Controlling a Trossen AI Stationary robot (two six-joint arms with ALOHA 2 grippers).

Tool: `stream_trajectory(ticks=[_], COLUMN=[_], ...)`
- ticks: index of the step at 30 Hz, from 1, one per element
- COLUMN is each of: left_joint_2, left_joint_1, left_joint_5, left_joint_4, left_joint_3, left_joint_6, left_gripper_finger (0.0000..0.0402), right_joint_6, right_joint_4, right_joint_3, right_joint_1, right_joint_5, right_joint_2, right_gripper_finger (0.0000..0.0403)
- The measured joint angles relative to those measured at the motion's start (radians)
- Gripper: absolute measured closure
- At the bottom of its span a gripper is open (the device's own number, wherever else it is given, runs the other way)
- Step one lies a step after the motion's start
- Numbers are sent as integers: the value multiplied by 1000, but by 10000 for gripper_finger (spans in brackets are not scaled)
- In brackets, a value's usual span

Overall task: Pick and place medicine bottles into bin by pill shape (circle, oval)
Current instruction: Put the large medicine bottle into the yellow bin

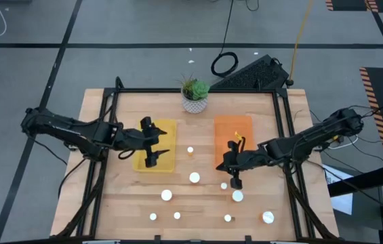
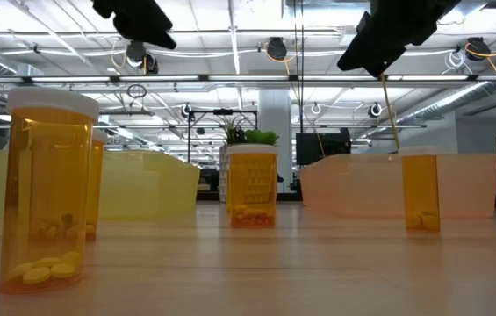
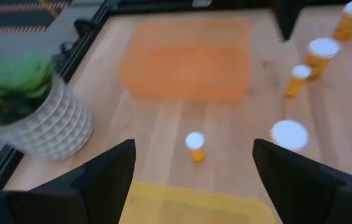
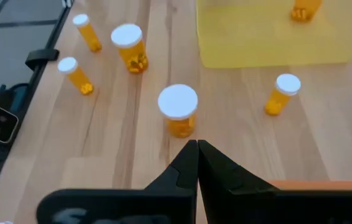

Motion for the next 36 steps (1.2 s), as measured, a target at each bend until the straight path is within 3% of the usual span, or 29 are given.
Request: stream_trajectory(ticks=[9,19,25,28,36], left_joint_2=[0,46,208,305,534], left_joint_1=[-38,-83,-119,-138,-165], left_joint_5=[3,36,37,36,60], left_joint_4=[36,83,36,-83,-301], left_joint_3=[0,29,193,314,595], left_joint_6=[37,12,45,66,124], left_gripper_finger=[73,74,74,74,73], right_joint_6=[137,211,209,208,208], right_joint_4=[-11,-23,-20,-34,-81], right_joint_3=[1,1,1,1,1], right_joint_1=[69,192,214,214,215], right_joint_5=[10,116,162,161,92], right_joint_2=[11,26,31,31,31], right_gripper_finger=[403,403,403,403,403])
